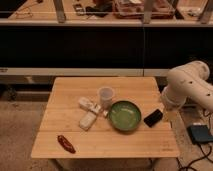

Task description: Place the pepper in the ceramic bowl

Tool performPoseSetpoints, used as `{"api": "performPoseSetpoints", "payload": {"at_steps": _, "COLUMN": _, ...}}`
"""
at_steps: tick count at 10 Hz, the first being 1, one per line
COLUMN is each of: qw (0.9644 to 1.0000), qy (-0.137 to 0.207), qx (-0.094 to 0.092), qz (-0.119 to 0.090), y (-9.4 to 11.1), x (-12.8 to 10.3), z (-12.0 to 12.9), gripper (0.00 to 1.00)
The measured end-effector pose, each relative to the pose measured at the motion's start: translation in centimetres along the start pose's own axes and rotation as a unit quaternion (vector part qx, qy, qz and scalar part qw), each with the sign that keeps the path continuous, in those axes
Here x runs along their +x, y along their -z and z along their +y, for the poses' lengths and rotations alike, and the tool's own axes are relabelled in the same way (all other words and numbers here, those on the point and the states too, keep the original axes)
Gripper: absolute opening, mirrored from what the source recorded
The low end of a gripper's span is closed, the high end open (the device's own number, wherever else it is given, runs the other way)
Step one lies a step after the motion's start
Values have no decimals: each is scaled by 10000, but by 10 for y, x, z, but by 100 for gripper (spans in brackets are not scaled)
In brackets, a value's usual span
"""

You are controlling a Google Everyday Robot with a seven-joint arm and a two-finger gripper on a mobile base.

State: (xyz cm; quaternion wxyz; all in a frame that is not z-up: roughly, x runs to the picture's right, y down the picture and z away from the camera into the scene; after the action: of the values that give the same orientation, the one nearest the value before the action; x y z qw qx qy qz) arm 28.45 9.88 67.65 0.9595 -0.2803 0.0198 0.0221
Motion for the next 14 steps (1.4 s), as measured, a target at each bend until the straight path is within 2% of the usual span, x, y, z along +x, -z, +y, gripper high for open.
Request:
{"api": "performPoseSetpoints", "payload": {"at_steps": 11, "qw": 10000, "qy": 6, "qx": 11, "qz": -6, "y": 1, "x": -1, "z": 0, "gripper": 65}}
{"api": "performPoseSetpoints", "payload": {"at_steps": 12, "qw": 9999, "qy": 113, "qx": 96, "qz": -61, "y": 6, "x": -9, "z": -3, "gripper": 65}}
{"api": "performPoseSetpoints", "payload": {"at_steps": 13, "qw": 9982, "qy": 478, "qx": 274, "qz": -253, "y": 19, "x": -40, "z": -8, "gripper": 65}}
{"api": "performPoseSetpoints", "payload": {"at_steps": 14, "qw": 9947, "qy": 842, "qx": 394, "qz": -449, "y": 30, "x": -71, "z": -8, "gripper": 65}}
